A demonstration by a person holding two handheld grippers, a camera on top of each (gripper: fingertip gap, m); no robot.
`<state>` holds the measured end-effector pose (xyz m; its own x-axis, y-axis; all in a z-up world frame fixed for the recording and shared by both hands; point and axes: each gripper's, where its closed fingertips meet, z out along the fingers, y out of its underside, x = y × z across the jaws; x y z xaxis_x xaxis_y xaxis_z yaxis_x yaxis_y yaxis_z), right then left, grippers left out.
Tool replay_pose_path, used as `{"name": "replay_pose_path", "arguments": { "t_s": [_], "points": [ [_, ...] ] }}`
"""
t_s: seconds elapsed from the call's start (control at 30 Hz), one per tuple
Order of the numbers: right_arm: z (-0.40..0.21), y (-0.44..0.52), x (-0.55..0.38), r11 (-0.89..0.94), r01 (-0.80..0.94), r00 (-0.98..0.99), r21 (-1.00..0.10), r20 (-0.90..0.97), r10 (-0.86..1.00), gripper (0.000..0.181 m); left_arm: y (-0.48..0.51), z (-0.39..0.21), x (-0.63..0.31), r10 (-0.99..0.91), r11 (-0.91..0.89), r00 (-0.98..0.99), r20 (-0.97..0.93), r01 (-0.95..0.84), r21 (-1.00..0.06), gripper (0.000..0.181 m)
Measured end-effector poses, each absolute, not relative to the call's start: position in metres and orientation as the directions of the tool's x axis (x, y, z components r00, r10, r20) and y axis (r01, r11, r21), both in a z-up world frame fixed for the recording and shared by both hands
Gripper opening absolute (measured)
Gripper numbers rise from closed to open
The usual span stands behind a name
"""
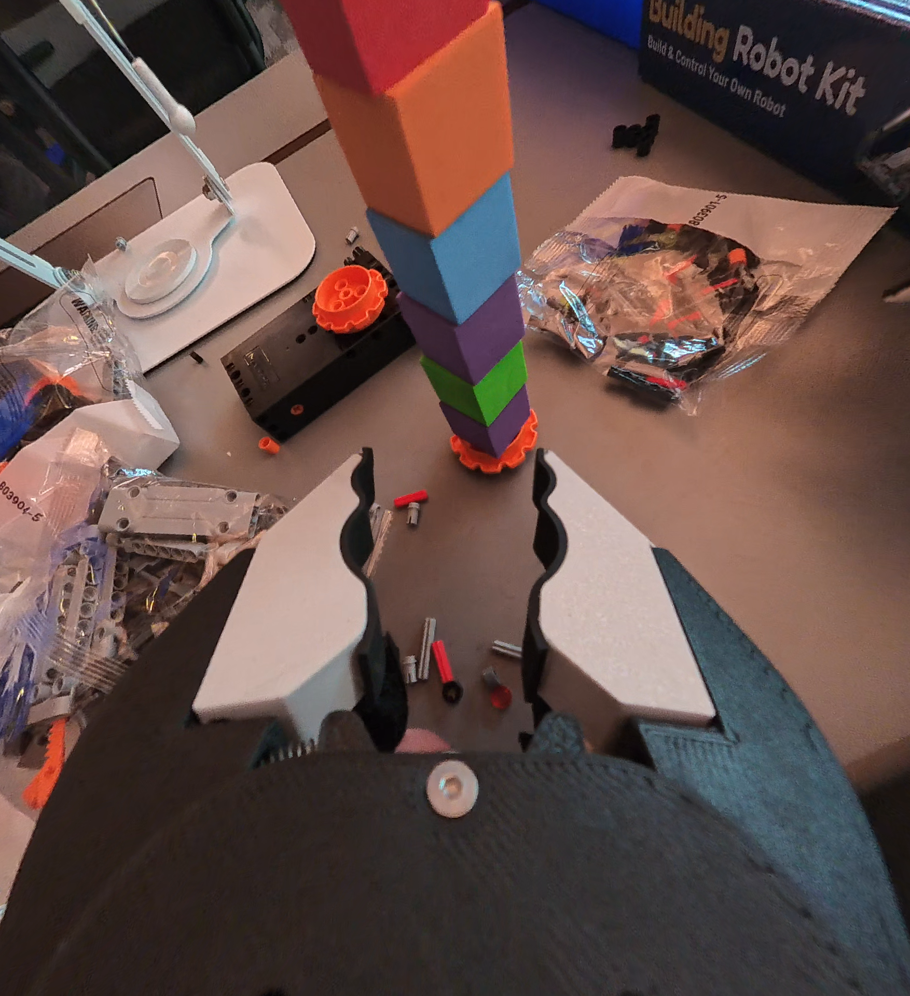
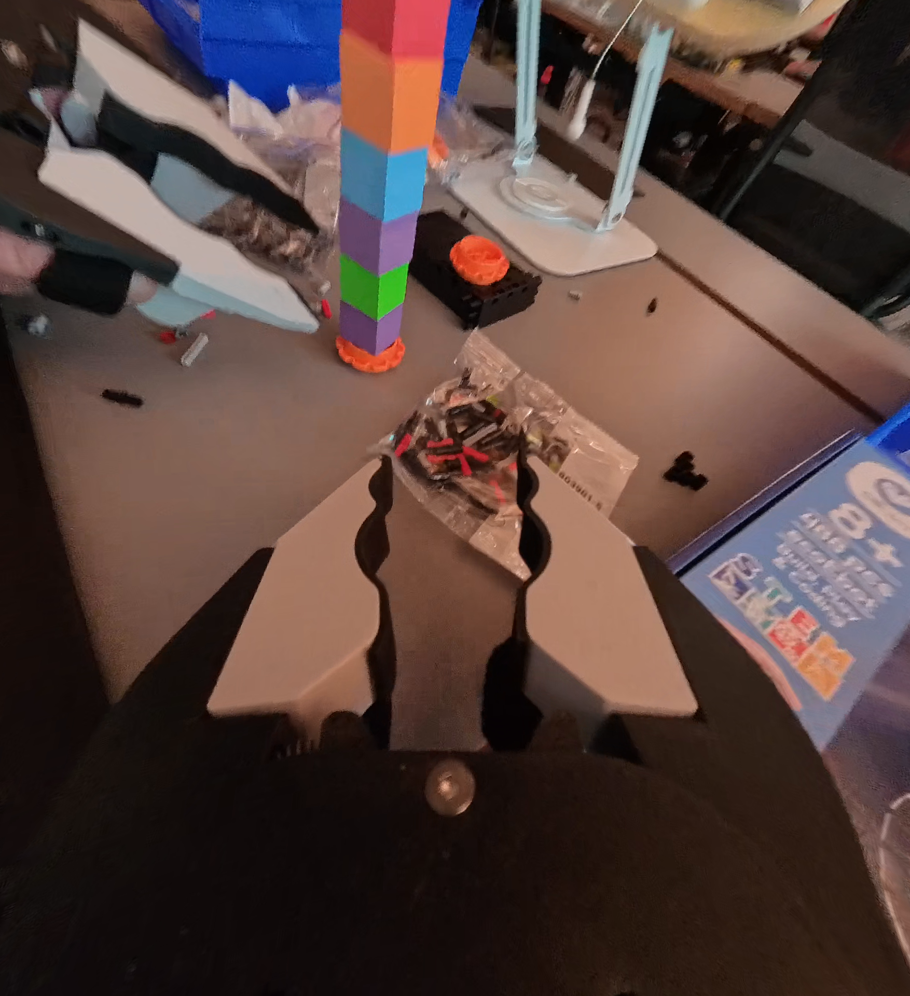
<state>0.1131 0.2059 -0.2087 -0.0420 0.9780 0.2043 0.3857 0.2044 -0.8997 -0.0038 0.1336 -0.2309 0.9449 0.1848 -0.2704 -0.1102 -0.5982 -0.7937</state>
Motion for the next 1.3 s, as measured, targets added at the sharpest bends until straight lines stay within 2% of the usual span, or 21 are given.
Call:
{"name": "replay_pose_path", "arguments": {
  "t_s": [0.13,0.27,0.5,0.6,0.7,1.03,1.3],
  "points": [
    [-0.204,0.211,0.122,0.203,0.351,-0.028,-0.914,0.207,0.978,0.035,0.134,-0.236,-0.002,0.165,-0.624,0.949,-0.271,-0.112,-0.773,0.048],
    [-0.208,0.215,0.125,0.189,0.369,-0.019,-0.91,0.195,0.981,0.033,0.137,-0.245,-0.001,0.134,-0.671,0.955,-0.264,-0.109,-0.733,0.03],
    [-0.216,0.213,0.124,0.257,0.414,-0.027,-0.873,0.27,0.962,0.033,0.164,-0.24,0.002,0.047,-0.739,0.942,-0.331,-0.19,-0.646,0.02],
    [-0.213,0.216,0.126,0.236,0.403,-0.015,-0.884,0.252,0.968,0.031,0.177,-0.234,0.011,-0.007,-0.753,0.937,-0.349,-0.235,-0.615,0.021],
    [-0.212,0.218,0.127,0.223,0.397,-0.007,-0.89,0.24,0.971,0.03,0.187,-0.224,0.018,-0.048,-0.717,0.922,-0.383,-0.299,-0.629,0.024],
    [-0.2,0.226,0.132,0.188,0.356,0.041,-0.915,0.216,0.976,0.029,0.166,-0.229,0.01,-0.022,-0.705,0.946,-0.323,-0.244,-0.666,0.035],
    [-0.195,0.233,0.135,0.122,0.327,0.067,-0.937,0.152,0.986,0.028,0.164,-0.202,-0.033,0.065,-0.664,0.949,-0.307,-0.189,-0.723,0.037]
  ]
}}
